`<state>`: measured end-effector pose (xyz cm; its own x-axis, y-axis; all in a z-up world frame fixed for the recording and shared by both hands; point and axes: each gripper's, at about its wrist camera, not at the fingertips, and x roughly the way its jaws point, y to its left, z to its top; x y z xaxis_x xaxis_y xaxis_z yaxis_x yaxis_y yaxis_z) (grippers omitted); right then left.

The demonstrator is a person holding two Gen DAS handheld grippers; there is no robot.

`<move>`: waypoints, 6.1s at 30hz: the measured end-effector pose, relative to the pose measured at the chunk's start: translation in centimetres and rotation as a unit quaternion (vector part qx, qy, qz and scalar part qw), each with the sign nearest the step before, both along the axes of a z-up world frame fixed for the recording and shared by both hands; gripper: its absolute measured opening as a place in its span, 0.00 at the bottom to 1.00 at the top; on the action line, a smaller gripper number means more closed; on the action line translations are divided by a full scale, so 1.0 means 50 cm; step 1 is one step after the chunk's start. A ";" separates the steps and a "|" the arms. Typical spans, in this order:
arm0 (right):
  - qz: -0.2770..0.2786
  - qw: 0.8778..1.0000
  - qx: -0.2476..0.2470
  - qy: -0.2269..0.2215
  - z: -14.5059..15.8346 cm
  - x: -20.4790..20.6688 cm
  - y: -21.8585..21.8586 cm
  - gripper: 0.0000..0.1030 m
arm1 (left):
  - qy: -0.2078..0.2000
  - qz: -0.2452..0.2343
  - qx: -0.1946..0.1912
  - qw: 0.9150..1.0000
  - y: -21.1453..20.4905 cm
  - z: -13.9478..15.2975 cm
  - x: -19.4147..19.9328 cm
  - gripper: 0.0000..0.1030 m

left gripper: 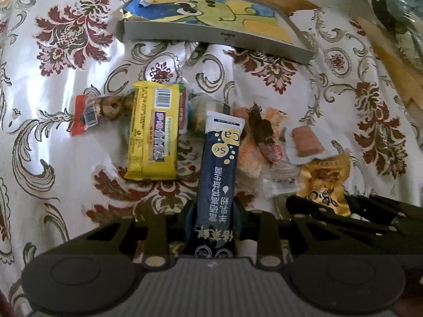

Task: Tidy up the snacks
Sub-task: 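Close the left gripper on the dark blue stick while the right gripper grasps the gold packet, then lift the blue stick with the left tool while the right tool carries the gold packet to the tray, then open the left gripper over the tray while the right gripper releases the gold packet there, then withdraw both tools from the tray back toward the remaining snacks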

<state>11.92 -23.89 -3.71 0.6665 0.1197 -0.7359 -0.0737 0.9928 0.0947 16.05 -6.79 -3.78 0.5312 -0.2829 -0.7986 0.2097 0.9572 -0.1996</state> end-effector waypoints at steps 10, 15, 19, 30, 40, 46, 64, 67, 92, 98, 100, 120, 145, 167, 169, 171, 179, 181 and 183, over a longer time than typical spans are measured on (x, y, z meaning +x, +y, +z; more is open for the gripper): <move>0.010 0.999 -0.009 -0.034 0.028 -0.032 0.004 0.34 | -0.008 0.009 -0.013 1.000 0.001 0.023 -0.029 0.30; 0.012 0.998 -0.020 -0.060 0.042 -0.046 0.007 0.32 | -0.023 0.019 -0.018 0.999 0.000 0.039 -0.044 0.30; 0.014 0.996 -0.018 -0.087 0.057 -0.057 0.005 0.32 | -0.037 0.022 -0.025 0.999 -0.003 0.057 -0.054 0.30; 0.082 0.985 -0.038 -0.150 0.128 -0.017 0.001 0.32 | -0.088 0.046 -0.025 0.995 -0.017 0.131 0.002 0.30; 0.043 0.970 -0.024 -0.237 0.182 0.197 -0.062 0.33 | -0.146 0.096 -0.031 0.984 -0.057 0.184 0.171 0.31; 0.032 0.967 -0.018 -0.250 0.176 0.315 -0.094 0.33 | -0.163 0.116 -0.047 0.979 -0.074 0.192 0.299 0.31; 0.054 0.976 -0.044 -0.208 0.053 0.487 -0.126 0.34 | -0.136 0.129 -0.045 0.981 -0.168 0.108 0.507 0.31; 0.049 0.980 -0.039 -0.190 0.038 0.501 -0.131 0.34 | -0.126 0.131 -0.034 0.983 -0.177 0.095 0.519 0.31; -0.020 0.950 -0.101 -0.293 0.153 0.419 -0.133 0.99 | -0.180 0.208 -0.040 0.961 -0.122 0.173 0.443 0.98; -0.034 0.940 -0.061 -0.335 0.238 0.343 -0.144 0.99 | -0.218 0.215 -0.045 0.951 -0.092 0.224 0.364 0.99; -0.033 0.936 -0.058 -0.344 0.259 0.317 -0.142 0.99 | -0.239 0.220 -0.040 0.945 -0.087 0.236 0.331 0.99; -0.059 0.926 -0.024 -0.373 0.306 0.065 -0.096 0.99 | -0.313 0.200 -0.016 0.928 -0.023 0.284 0.072 1.00; -0.076 0.946 -0.027 -0.313 0.207 -0.172 -0.072 0.99 | -0.311 0.168 0.010 0.935 0.027 0.171 -0.155 1.00; -0.070 0.981 -0.031 -0.178 0.122 -0.179 -0.044 0.99 | -0.233 0.170 0.046 0.957 0.073 0.072 -0.202 1.00; -0.071 0.983 -0.032 -0.168 0.116 -0.173 -0.043 0.99 | -0.227 0.168 0.048 0.958 0.074 0.066 -0.202 1.00; -0.071 0.985 -0.031 -0.157 0.111 -0.168 -0.043 0.99 | -0.223 0.168 0.051 0.959 0.075 0.062 -0.200 1.00; -0.075 0.988 -0.037 -0.128 0.097 -0.153 -0.042 0.99 | -0.203 0.167 0.061 0.963 0.073 0.050 -0.194 1.00; -0.073 0.989 -0.039 -0.124 0.094 -0.151 -0.041 0.99 | -0.201 0.165 0.065 0.963 0.072 0.048 -0.193 1.00; -0.071 0.989 -0.039 -0.122 0.092 -0.150 -0.039 0.99 | -0.199 0.164 0.068 0.964 0.071 0.047 -0.192 1.00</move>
<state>4.42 -25.85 0.92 0.8315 -0.0390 -0.5542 0.0565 0.9983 0.0145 6.43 -3.25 -1.45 0.8464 0.0455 -0.5305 -0.0744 0.9967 -0.0334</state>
